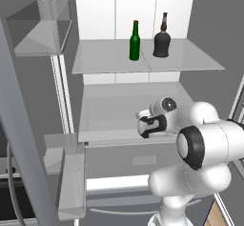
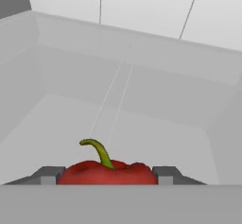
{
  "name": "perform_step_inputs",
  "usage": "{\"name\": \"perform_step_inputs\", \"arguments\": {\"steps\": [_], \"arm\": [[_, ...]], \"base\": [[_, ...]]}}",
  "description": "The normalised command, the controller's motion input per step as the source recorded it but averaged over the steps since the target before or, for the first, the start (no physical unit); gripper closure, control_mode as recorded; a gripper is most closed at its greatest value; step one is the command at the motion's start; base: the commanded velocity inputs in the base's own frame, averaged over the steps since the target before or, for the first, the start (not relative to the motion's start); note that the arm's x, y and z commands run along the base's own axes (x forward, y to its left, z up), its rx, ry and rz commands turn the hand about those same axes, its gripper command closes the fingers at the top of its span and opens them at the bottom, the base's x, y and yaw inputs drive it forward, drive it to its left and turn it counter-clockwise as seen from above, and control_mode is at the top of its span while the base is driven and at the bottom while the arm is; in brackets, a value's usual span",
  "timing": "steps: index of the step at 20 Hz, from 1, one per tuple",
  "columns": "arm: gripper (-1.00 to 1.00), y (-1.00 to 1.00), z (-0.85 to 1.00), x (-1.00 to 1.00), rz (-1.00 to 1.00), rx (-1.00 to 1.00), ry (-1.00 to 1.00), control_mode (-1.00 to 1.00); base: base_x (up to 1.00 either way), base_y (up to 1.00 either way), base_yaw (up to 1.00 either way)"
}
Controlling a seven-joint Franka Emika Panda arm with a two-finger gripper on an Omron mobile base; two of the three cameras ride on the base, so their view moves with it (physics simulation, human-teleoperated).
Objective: Place the liquor and beer on the top shelf of the fridge to keep them out of children's reach, and place the bell pepper on lower shelves for easy access.
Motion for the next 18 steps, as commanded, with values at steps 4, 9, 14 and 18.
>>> {"name": "perform_step_inputs", "arguments": {"steps": [4,9,14,18], "arm": [[1.0,0.0,-0.14,0.41,0.0,0.0,0.0,-1.0],[1.0,0.0,-0.09,0.41,0.0,0.0,0.0,-1.0],[-1.0,0.0,-0.04,0.38,0.0,0.0,0.0,-1.0],[-1.0,0.0,0.0,0.24,0.0,0.0,0.0,-1.0]], "base": [[0.0,0.0,0.0],[0.0,0.0,0.0],[0.0,0.0,0.0],[0.0,0.0,0.0]]}}
